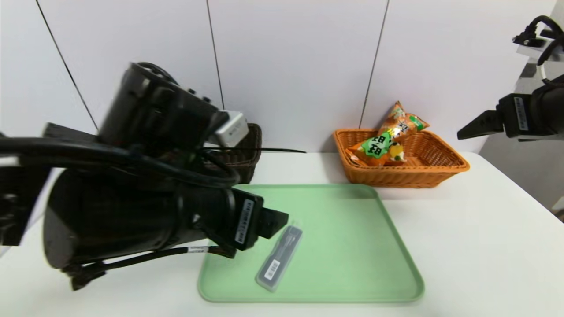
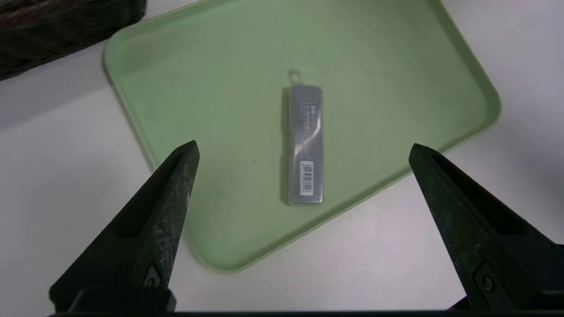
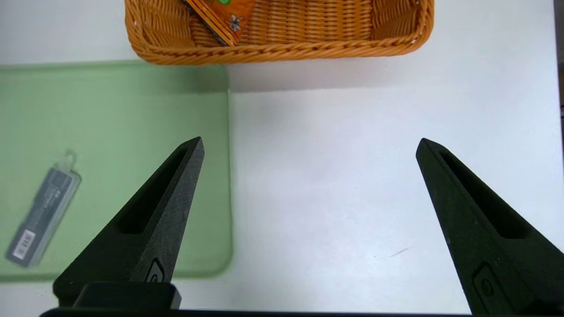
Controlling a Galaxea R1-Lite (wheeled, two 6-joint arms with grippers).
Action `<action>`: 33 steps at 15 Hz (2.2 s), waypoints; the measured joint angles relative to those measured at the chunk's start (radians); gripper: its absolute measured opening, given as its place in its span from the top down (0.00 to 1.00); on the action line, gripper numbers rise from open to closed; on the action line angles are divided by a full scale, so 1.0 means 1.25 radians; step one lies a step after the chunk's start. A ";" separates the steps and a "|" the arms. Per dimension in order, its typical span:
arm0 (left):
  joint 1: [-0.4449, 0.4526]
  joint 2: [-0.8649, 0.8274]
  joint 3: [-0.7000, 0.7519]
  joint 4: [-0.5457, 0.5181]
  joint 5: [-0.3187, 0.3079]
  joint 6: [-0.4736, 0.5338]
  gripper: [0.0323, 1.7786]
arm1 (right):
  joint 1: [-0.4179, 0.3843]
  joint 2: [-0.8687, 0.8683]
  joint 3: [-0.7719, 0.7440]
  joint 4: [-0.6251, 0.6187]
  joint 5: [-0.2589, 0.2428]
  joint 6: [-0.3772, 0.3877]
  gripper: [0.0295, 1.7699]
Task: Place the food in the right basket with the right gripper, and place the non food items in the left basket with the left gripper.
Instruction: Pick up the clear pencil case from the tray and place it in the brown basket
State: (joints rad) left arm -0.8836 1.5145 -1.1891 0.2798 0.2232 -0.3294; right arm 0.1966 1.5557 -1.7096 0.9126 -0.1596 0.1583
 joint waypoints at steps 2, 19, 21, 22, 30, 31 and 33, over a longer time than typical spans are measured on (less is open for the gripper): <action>-0.015 0.087 -0.059 0.028 -0.002 0.015 0.05 | -0.003 -0.021 0.028 0.000 0.002 -0.004 0.05; 0.007 0.515 -0.550 0.489 -0.092 0.117 0.05 | -0.003 -0.042 0.106 -0.001 0.049 -0.007 0.04; 0.013 0.530 -0.574 0.490 -0.092 0.093 0.05 | -0.003 -0.042 0.109 -0.001 0.049 -0.009 0.04; 0.015 0.538 -0.587 0.500 -0.092 0.073 0.05 | -0.003 -0.042 0.110 0.000 0.049 -0.009 0.04; 0.022 0.563 -0.619 0.611 -0.093 0.049 0.05 | -0.002 -0.044 0.111 -0.001 0.050 -0.010 0.04; 0.022 0.565 -0.619 0.611 -0.093 0.049 0.05 | 0.000 -0.045 0.111 -0.001 0.049 -0.010 0.04; 0.022 0.569 -0.619 0.611 -0.102 0.045 0.05 | 0.000 -0.048 0.110 0.000 0.049 -0.009 0.04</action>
State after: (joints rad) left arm -0.8562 2.2255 -1.9623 1.0434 0.0957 -0.2736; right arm 0.1970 1.4955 -1.5717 0.9121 -0.0989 0.1466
